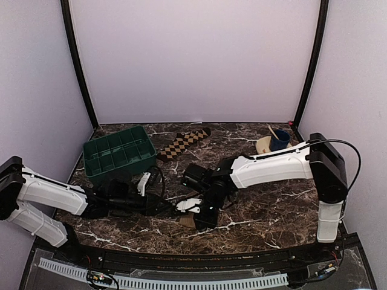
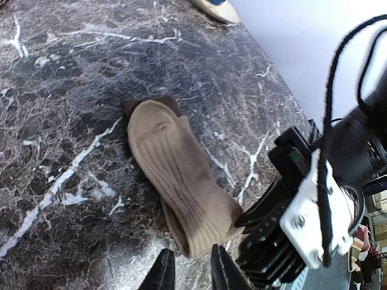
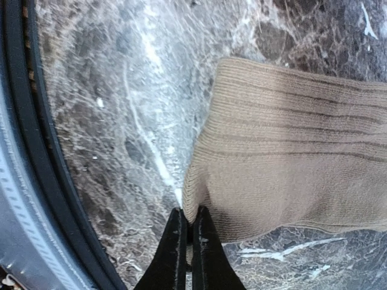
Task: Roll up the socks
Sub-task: Roll the sock at the center of the board.
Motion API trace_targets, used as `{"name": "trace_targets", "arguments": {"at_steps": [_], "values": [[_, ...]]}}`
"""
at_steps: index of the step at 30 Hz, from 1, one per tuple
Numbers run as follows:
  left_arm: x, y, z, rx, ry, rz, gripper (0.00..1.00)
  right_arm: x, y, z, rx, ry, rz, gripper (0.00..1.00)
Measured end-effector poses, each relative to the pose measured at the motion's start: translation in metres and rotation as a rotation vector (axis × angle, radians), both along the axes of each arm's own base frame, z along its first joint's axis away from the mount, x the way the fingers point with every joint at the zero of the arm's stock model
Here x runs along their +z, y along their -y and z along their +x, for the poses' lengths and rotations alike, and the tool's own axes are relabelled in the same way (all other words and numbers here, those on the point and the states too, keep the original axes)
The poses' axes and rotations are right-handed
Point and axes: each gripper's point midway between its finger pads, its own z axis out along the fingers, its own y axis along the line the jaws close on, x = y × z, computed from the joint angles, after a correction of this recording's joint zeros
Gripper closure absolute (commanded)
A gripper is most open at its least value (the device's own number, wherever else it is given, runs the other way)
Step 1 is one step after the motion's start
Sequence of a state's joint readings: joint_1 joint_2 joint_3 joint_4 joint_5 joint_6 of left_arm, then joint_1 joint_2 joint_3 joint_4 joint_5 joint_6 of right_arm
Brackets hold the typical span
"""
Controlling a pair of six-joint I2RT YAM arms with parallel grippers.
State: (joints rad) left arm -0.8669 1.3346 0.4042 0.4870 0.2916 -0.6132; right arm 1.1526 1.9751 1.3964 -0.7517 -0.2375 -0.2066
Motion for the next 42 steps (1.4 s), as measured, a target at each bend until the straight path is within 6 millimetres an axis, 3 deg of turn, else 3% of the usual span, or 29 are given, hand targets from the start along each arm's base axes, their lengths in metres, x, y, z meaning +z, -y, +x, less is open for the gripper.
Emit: {"name": "trace_targets", "arguments": {"at_steps": [8,16,23,30,42], "values": [[0.006,0.004,-0.013,-0.05,0.03,-0.061,0.76,0.015,-0.008,0.0,-0.047,-0.193,0.08,1.0],[0.002,0.008,-0.025,-0.082,0.026,-0.056,0.76,0.008,-0.009,-0.005,-0.09,-0.438,0.124,1.0],[0.007,0.014,-0.038,-0.131,0.051,-0.059,0.77,0.015,-0.016,-0.003,-0.118,-0.579,0.191,1.0],[0.017,0.019,-0.055,-0.187,0.111,-0.064,0.69,0.022,-0.026,0.002,-0.117,-0.641,0.24,1.0],[-0.015,0.044,-0.074,-0.312,0.132,0.114,0.56,0.027,-0.028,0.008,-0.127,-0.674,0.259,1.0]]}}
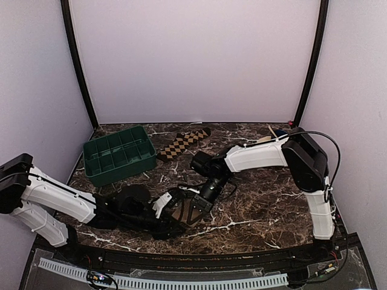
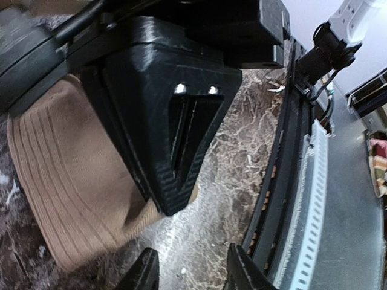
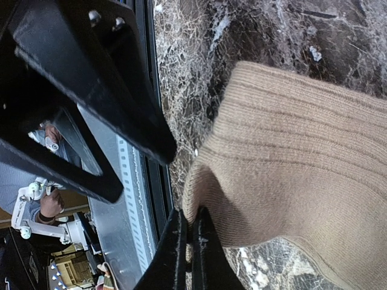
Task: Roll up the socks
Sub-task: Roll the sock at the center of the board.
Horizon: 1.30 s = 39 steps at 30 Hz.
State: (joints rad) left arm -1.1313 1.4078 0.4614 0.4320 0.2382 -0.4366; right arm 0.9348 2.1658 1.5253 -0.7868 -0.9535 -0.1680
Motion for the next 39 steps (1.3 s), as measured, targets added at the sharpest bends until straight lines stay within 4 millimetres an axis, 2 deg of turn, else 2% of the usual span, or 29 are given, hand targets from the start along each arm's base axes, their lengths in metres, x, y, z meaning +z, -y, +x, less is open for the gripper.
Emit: {"name": "trace_targets", "arguments": {"at_steps": [4,13,18,26,39], "values": [[-0.003,0.004,0.005,0.02,0.036,0.039,0.54,-0.001,0.0,0.0,0.003,0.0,0.002,1.0],[-0.006,-0.004,0.015,0.076,0.107,0.097,0.52,0.001,0.0,-0.001,0.008,-0.008,0.014,1.0],[-0.007,-0.004,0.013,0.048,0.156,0.125,0.52,-0.002,0.0,-0.002,0.009,-0.013,0.008,1.0],[0.003,0.006,0.01,-0.024,0.266,0.134,0.51,-0.003,0.001,-0.002,0.012,-0.013,0.007,1.0],[-0.01,0.004,0.019,-0.097,0.412,0.23,0.51,-0.002,0.003,-0.004,0.019,-0.021,0.005,1.0]]}}
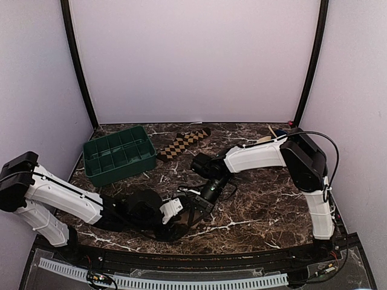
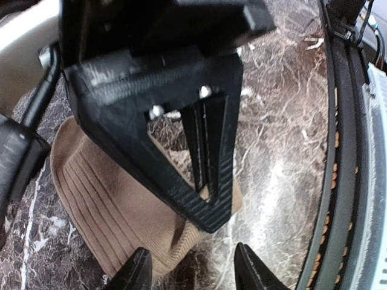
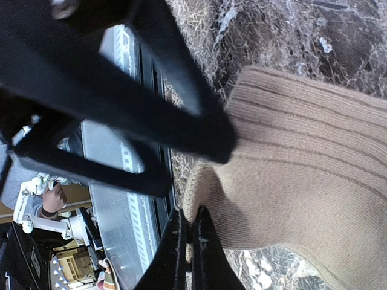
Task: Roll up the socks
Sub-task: Roll the sock at the center of the board.
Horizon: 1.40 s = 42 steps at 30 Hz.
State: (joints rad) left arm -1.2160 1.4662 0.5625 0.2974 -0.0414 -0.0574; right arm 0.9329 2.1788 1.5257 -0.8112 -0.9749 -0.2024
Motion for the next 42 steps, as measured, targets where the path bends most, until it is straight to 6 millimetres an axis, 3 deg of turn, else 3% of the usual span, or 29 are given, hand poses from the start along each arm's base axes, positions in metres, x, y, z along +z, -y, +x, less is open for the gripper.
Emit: {"name": "trace_targets", "arguments": {"at_steps": [5,14,23,42], "values": [[-0.01,-0.002,0.002,-0.024,0.035,0.043,0.51,0.0,0.0,-0.001,0.002,-0.003,-0.001,1.0],[-0.002,0.007,0.009,-0.053,0.114,0.04,0.52,0.0,0.001,-0.002,0.005,-0.016,-0.003,1.0],[-0.002,0.011,0.007,-0.105,0.14,0.05,0.71,0.0,0.001,-0.002,0.007,-0.023,-0.006,1.0],[-0.014,0.011,0.004,-0.114,0.109,0.084,0.99,-0.005,0.002,0.001,0.005,-0.016,-0.013,1.0]]}}
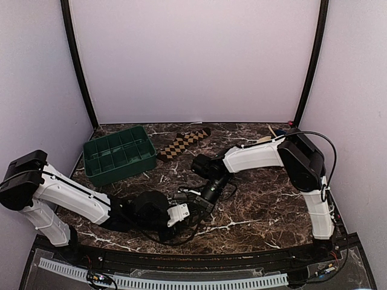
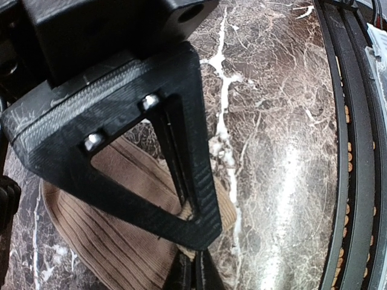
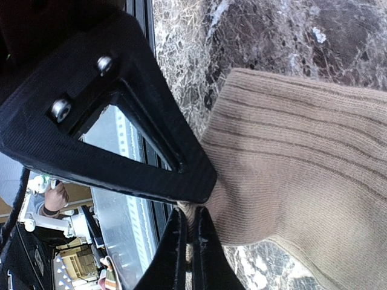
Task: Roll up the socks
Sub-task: Roll the sock at the center of the board.
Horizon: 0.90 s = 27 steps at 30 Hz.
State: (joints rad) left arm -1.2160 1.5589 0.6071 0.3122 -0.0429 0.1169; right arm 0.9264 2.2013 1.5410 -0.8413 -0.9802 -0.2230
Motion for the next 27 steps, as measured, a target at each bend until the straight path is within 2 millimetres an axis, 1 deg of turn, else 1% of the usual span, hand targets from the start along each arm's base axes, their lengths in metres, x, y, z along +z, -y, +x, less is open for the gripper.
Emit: {"name": "trace_targets", "arguments": {"at_steps": [1,8,11,17,22,27], "values": [[0.0,0.0,0.0,0.001,0.0,0.001,1.0,0.0,0.0,0.0,0.0,0.002,-0.002,1.0],[-0.003,0.0,0.0,0.008,-0.011,0.011,1.0,-0.002,-0.001,0.003,-0.008,0.013,-0.007,0.87],[-0.007,-0.001,0.0,0.012,-0.022,0.024,1.0,-0.002,-0.002,0.005,-0.018,0.015,-0.005,0.81],[-0.016,-0.005,-0.002,0.023,-0.046,0.05,1.0,-0.007,-0.005,0.014,-0.058,0.016,0.007,0.74],[-0.017,-0.006,-0.003,0.031,-0.057,0.054,1.0,-0.013,-0.001,0.02,-0.099,0.027,-0.003,0.72],[-0.018,-0.007,-0.004,0.037,-0.069,0.059,1.0,-0.007,0.006,0.032,-0.176,0.074,0.006,0.71]]}}
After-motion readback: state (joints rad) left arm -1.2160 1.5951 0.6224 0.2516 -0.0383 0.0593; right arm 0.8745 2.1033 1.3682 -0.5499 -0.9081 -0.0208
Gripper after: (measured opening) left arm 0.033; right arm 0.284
